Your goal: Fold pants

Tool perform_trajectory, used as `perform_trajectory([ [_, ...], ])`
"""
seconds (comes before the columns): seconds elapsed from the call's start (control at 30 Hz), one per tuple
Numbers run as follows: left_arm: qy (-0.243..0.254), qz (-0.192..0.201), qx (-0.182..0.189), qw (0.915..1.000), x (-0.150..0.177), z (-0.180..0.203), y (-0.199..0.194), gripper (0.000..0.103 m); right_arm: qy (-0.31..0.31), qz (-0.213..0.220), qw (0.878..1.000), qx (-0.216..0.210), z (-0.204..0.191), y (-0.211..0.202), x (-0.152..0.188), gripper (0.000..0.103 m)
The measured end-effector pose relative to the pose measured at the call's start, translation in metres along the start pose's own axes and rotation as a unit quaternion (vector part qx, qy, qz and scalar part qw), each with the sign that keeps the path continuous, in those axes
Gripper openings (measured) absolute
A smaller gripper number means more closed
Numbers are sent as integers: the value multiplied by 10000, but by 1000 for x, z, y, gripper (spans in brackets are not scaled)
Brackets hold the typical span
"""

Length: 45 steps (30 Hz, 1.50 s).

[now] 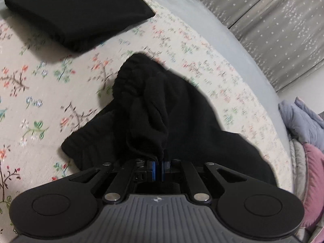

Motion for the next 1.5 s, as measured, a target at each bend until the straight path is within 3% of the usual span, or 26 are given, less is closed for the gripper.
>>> perform_trajectory([
  [0.07, 18, 21, 38, 10000, 3, 0, -2, 8, 119, -112, 9999, 7, 11, 4, 9, 6],
  [0.23, 156, 214, 95, 9996, -8, 10, -21, 8, -324, 350, 9986, -237, -16, -30, -8, 6],
  [0.33, 303, 35, -130, 9994, 0, 6, -7, 9, -415, 452, 9979, -203, -11, -40, 5, 6],
  [0.47, 399, -92, -374, 9985, 11, 7, 0, 9, -155, 46, 9997, 157, 15, -18, 15, 6],
  [0.6, 574, 18, -606, 9965, 17, 14, -4, 9, -258, 609, 9975, -233, 2, -43, 9, 7],
  [0.7, 627, 3, -688, 9957, 16, 15, 3, 10, -323, 540, 9980, 46, 0, -34, 15, 7],
  [0.77, 568, -88, -731, 9957, 16, 12, 3, 20, -156, 163, 9992, 322, 17, -18, 23, 8],
  [0.83, 328, -164, -762, 9964, 14, 6, -2, 29, 41, 123, 9998, 169, 25, -20, 20, 11],
  [0.87, 222, -180, -725, 9970, 12, 2, -5, 31, 126, 198, 9997, 90, 27, -25, 18, 14],
  [0.9, 129, -178, -660, 9976, 11, -1, -10, 32, 173, 260, 9995, 61, 30, -28, 17, 25],
  [1.03, -199, -31, -521, 9984, 8, -8, -31, 39, 314, 591, 9977, -133, 33, -47, 14, 31],
  [1.13, -255, 303, -725, 9966, 4, -4, -52, 45, 420, 834, 9946, -453, 33, -56, 2, 31],
  [1.33, -730, 780, -673, 9920, -15, 4, -78, 49, 501, 960, 9939, -190, 31, -44, -27, 34],
  [1.4, -757, 789, -622, 9921, -21, 17, -70, 51, 376, 815, 9958, -157, 28, -35, -36, 34],
  [1.5, -489, 651, -520, 9953, -26, 40, -42, 60, 32, 436, 9989, 148, 19, -4, -37, 34],
])
Point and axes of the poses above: each gripper's, at about its wrist camera, not at the fingertips, and y roughly the way its jaws point, z to its right, x to its underside, the point moved 3 cm from there along y, roughly the way its jaws point, and after that the axes turned 1 degree about -x, right-handed, at the moved point
